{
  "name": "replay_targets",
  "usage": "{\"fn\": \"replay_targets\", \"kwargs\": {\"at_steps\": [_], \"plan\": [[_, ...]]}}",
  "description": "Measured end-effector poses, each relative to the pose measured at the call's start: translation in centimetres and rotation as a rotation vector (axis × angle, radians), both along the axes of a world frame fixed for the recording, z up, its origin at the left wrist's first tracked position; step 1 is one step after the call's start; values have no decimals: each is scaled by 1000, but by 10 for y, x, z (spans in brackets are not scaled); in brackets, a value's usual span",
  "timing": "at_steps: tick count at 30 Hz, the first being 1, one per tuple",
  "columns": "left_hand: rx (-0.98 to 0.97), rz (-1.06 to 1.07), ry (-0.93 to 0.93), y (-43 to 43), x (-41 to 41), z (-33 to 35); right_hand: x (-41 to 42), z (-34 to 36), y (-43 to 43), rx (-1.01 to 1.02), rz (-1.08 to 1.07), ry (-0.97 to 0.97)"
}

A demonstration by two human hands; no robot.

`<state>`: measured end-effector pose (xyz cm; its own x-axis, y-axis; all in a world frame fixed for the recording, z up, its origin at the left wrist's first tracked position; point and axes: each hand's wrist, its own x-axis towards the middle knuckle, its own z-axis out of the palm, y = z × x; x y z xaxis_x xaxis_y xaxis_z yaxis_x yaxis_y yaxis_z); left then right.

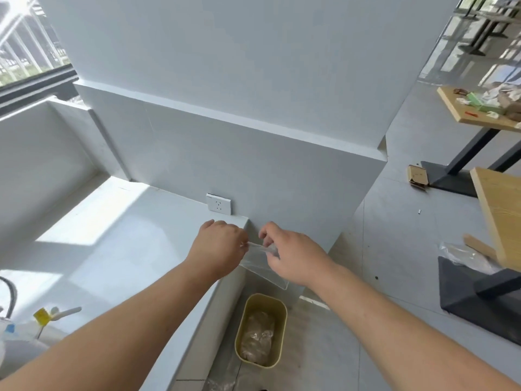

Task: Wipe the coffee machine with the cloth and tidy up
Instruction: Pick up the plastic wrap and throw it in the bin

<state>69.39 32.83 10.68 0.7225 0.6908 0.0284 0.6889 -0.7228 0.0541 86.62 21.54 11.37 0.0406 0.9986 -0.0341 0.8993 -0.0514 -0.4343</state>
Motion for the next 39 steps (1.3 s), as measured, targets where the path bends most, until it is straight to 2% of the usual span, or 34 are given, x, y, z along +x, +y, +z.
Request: {"fn": "replay_targets", "kwargs": {"at_steps": [3, 10, 18, 28, 32, 39], "plan": [[-16, -18, 1, 3, 6, -8, -2, -16, 2, 4, 111, -128], [-57, -27, -29, 4, 12, -35, -4, -52, 4, -34, 168, -216], [-195, 106, -18, -2, -7, -85, -7, -87, 2, -101, 118, -217], [-351, 193, 110, -2, -51, -167, -11, -161, -3, -360, 21, -241], [-293, 157, 133, -4, -62, -195, -13, -187, -2, -467, 8, -227], [-118, 98, 11, -4, -75, -231, -21, -240, 6, -653, -49, -160]]}}
